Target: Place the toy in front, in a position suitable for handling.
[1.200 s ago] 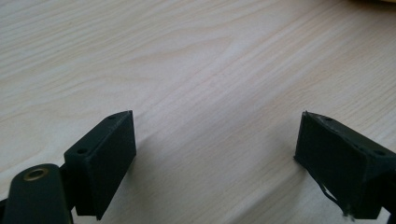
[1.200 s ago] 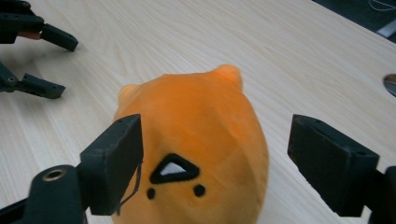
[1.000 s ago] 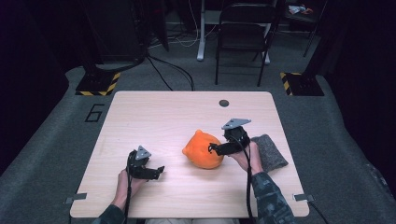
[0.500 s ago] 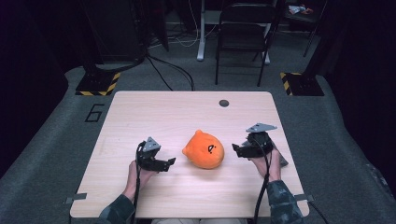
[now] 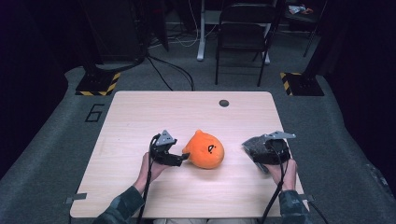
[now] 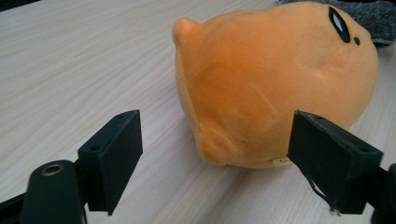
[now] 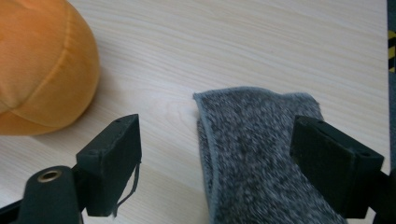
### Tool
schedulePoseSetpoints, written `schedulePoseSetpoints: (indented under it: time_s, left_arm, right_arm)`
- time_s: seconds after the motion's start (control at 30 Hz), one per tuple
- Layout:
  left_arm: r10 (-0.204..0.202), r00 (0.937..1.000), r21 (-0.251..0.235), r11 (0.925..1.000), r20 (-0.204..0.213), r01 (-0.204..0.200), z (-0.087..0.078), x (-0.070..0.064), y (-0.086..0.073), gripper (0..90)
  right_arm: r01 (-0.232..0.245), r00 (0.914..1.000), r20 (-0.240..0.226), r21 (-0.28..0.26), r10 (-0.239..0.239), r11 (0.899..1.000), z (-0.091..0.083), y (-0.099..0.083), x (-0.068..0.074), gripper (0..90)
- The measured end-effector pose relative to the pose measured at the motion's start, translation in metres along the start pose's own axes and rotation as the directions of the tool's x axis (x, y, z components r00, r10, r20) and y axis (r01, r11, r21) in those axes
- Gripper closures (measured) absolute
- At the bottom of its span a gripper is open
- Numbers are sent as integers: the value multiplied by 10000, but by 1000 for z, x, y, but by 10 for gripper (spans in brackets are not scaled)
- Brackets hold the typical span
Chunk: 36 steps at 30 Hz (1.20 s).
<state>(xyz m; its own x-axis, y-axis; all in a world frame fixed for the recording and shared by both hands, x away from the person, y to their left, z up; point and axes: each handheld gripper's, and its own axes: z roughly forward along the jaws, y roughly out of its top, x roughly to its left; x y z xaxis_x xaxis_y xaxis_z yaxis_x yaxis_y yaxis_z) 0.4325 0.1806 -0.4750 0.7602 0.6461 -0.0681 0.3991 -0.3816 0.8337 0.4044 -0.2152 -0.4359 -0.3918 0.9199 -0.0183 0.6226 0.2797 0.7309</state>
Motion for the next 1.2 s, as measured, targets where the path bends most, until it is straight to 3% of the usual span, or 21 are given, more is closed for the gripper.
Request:
schedulePoseSetpoints:
  time_s: [0.27, 0.43, 0.87, 1.2]
  left_arm:
    - [-172, 9966, 405, 9991, 801, 140, 16, 2, 1, 252]
    - [-290, 9927, 461, 9987, 1167, 238, 17, 2, 1, 405]
    - [238, 9953, 554, 9980, 939, -291, 15, -7, 1, 713]
    - [623, 9960, 143, 9979, 641, -633, 14, -17, 2, 754]
  right_arm:
    - [-562, 9977, 392, 184, 555, 9982, -1, -12, -15, 160]
    - [-653, 9966, 520, 273, 638, 9975, 0, -15, -18, 163]
    - [-1023, 9921, 795, 676, 968, 9925, 10, -19, -26, 168]
    - [-1127, 9819, 1640, 1024, 950, 9883, 32, -24, -33, 171]
